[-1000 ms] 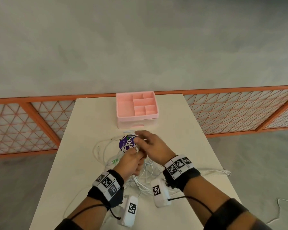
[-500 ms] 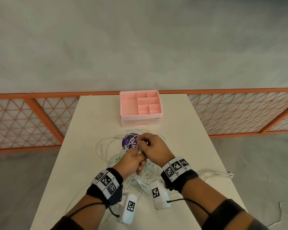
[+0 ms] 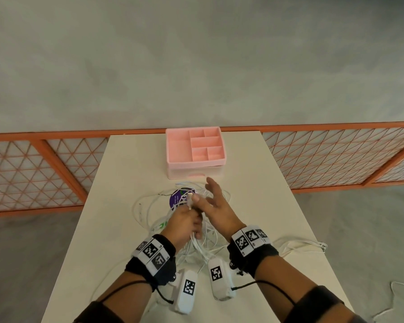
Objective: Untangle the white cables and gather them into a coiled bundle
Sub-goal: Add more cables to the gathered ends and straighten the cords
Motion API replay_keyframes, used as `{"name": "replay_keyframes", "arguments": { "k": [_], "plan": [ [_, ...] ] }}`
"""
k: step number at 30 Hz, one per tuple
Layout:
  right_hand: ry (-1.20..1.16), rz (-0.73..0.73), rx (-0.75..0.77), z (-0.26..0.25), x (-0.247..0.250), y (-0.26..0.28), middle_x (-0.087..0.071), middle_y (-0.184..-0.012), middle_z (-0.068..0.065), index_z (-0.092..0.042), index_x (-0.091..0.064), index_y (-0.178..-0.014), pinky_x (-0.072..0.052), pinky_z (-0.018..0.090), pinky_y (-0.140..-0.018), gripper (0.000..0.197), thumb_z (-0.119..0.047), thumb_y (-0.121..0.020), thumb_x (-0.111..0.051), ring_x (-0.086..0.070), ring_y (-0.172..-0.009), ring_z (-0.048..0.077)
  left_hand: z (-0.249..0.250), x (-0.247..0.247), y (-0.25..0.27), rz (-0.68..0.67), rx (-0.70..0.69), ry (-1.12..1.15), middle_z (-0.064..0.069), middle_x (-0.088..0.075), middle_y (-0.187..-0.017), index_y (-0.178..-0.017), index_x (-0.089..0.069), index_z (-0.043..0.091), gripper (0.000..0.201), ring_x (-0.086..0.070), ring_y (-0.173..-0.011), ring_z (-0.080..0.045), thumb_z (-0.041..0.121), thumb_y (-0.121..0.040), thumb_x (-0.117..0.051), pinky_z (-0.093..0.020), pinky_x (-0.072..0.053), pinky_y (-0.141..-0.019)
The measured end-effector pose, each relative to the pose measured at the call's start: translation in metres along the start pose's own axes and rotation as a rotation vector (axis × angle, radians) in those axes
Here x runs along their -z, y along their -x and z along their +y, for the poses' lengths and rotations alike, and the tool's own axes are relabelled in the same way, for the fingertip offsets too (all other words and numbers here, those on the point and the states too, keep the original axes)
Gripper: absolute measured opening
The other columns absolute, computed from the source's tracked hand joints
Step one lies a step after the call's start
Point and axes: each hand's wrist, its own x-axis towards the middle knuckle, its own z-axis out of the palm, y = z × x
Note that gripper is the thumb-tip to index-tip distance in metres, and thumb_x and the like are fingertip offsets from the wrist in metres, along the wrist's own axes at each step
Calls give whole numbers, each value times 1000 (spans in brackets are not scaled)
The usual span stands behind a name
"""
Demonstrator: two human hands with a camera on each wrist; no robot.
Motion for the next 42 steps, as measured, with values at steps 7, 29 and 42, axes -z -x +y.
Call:
{"name": "replay_keyframes", "arguments": {
  "k": [7,29,42],
  "plan": [
    [121,-262,-83,32,-7,16,-51,-47,-5,-17,-50,-65,-41,27,-48,39,-38,-97,-59,-45,-39,11,6,2,-9,130,-47,291,-6,-47,-60,-77,-50,8,31,-49,-52,-20,21,-105,-48,-34,-46,-56],
    [448,-441,-287,75,53,24,-56,-57,-3,-21,-74,-72,-44,24,-64,27,-47,-81,-72,-50,-56,10,-17,26,-11,269,3,301,6,-36,-50,-85,-53,8,26,-30,-39,-7,5,-104,-36,-19,-26,-41],
    [600,-81,-282,65,91,1,-70,-86,8,-19,-64,-72,-46,19,-63,33,7,-81,-45,-66,-70,17,-24,26,-9,236,87,131,5,-38,-48,-87,-55,5,23,-29,-38,-8,5,-103,-38,-19,-25,-40]
  ]
}}
